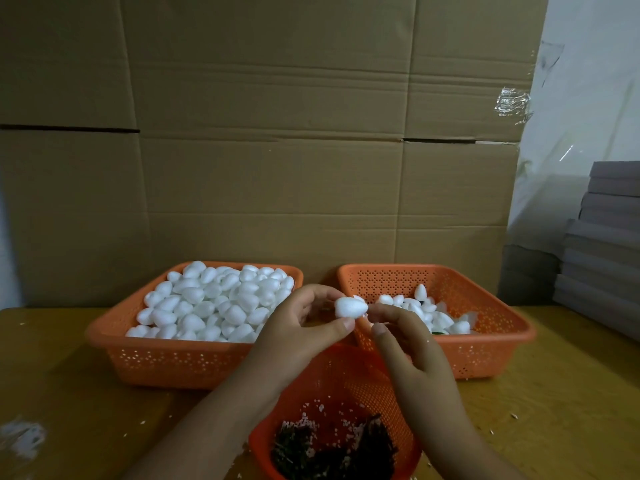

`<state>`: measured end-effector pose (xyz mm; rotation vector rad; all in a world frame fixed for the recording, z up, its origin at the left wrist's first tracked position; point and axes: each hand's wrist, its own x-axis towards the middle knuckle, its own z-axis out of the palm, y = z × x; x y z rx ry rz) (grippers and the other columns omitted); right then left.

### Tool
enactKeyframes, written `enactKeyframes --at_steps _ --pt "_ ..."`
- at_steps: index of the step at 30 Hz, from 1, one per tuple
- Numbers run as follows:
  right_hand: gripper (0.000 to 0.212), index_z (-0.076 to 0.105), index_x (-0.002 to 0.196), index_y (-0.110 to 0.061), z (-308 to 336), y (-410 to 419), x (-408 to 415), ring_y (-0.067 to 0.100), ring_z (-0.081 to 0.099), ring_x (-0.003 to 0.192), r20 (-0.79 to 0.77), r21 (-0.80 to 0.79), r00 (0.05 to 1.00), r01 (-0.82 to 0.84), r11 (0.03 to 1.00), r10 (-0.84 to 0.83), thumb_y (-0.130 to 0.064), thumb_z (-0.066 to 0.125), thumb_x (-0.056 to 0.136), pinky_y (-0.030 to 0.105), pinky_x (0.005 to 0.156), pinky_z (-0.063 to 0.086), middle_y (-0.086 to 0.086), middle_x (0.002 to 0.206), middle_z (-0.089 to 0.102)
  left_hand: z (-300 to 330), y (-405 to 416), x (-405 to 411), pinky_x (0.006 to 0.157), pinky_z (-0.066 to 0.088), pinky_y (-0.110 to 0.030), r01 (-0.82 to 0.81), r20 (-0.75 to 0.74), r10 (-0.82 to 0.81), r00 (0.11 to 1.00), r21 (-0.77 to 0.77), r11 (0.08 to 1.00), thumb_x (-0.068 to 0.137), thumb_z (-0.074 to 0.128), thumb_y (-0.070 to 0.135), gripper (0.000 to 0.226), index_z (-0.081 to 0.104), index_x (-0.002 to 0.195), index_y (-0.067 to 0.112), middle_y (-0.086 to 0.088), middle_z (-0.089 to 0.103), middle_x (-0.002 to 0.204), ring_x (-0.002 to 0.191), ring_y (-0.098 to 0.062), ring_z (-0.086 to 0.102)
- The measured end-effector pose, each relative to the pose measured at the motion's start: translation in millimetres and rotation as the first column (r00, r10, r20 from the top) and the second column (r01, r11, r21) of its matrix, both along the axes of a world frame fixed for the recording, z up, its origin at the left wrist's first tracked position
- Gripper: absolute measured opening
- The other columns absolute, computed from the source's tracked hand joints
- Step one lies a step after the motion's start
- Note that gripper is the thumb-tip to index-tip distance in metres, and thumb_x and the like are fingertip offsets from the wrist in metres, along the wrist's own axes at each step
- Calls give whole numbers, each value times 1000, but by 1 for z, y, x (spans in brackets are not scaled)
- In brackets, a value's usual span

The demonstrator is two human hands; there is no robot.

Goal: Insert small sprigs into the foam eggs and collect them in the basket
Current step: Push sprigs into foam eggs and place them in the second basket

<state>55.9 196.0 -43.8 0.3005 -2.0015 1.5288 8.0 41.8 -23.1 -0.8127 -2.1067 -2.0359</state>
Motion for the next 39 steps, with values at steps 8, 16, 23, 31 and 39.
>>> enactKeyframes --at_steps 8,16,23,31,39 --pt "35 65 123 -30 -1 -5 5 9 49 124 -216 340 976 96 936 -22 -37 53 91 17 100 37 -13 123 55 -3 7 0 75 49 -19 -138 -183 105 978 -181 974 78 74 21 19 68 89 34 7 70 85 83 -7 62" --pt "31 61 112 -32 -1 1 -2 5 62 100 -33 -4 999 8 1000 -9 -15 68 87 24 88 50 -17 106 66 0 1 3 82 52 -16 69 75 -66 995 -36 997 81 75 24 18 73 97 34 4 76 98 93 -5 69" --pt "25 68 101 -30 1 3 0 12 63 87 -38 66 999 3 998 0 -11 70 85 20 80 49 -11 89 66 -1 2 4 73 51 -14 111 182 -97 978 -66 992 83 71 31 20 74 99 19 -3 76 95 79 -5 66" --pt "7 72 89 -23 2 6 -2 9 65 84 63 -57 998 -22 998 25 -27 67 86 22 76 47 -3 85 70 0 1 5 78 54 -21 100 147 -85 985 -99 990 77 69 41 36 67 110 27 2 74 101 85 -9 69" --pt "32 77 82 -37 6 9 -2 4 68 80 190 -185 976 -72 980 108 -54 50 79 22 74 47 -7 81 75 3 2 8 79 50 -18 71 -81 -91 993 -229 971 76 73 26 35 65 106 39 16 68 111 94 -10 68"
